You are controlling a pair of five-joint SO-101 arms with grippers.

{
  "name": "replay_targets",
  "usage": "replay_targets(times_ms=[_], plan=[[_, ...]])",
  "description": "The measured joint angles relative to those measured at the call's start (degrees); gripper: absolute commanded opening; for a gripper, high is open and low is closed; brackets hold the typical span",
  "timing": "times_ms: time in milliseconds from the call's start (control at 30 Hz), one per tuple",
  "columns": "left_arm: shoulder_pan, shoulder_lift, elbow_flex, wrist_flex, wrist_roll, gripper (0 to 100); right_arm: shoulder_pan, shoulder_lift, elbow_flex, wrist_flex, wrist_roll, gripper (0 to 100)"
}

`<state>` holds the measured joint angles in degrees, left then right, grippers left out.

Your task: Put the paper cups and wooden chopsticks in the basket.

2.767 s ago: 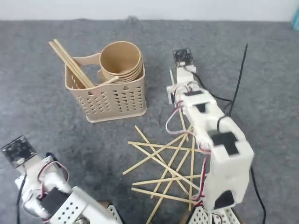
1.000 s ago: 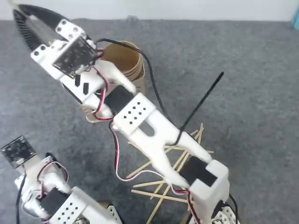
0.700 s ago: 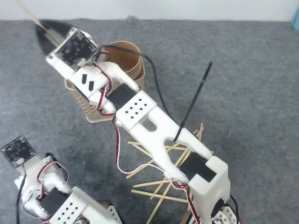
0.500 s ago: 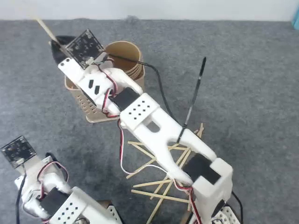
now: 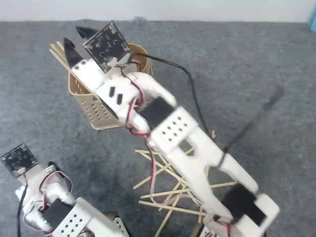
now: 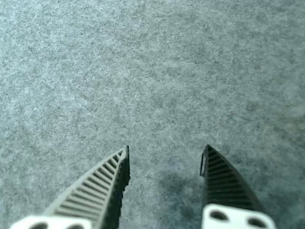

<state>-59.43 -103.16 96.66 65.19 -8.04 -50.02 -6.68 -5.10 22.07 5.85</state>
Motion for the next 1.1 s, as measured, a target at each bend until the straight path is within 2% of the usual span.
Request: replay_targets(times_ms=[133,333,433,633,800,1000,1100], plan=[[0.0,0.0,0.0,0.0,0.0,23,-0.09,-10.55,0.0,19.25,-1.14,10.9],[0.0,0.0,0.0,0.0,0.0,23,3.25,-23.03,0.0,47.91,-11.96,10.9],[0.0,0.0,0.0,0.0,0.0,23,6.15,-25.85,0.0,57.49,-15.12,10.9],[0.0,0.0,0.0,0.0,0.0,23,14.42,-26.37,4.75,74.02,-16.09,10.9],[0.0,0.0,0.0,0.0,0.0,23,21.19,-26.46,20.75,75.6,-16.09,10.8],[0.0,0.0,0.0,0.0,0.0,23,28.22,-26.46,44.13,65.41,-16.26,10.8],[0.0,0.0,0.0,0.0,0.0,23,30.51,-26.46,50.64,62.07,-16.26,10.8]])
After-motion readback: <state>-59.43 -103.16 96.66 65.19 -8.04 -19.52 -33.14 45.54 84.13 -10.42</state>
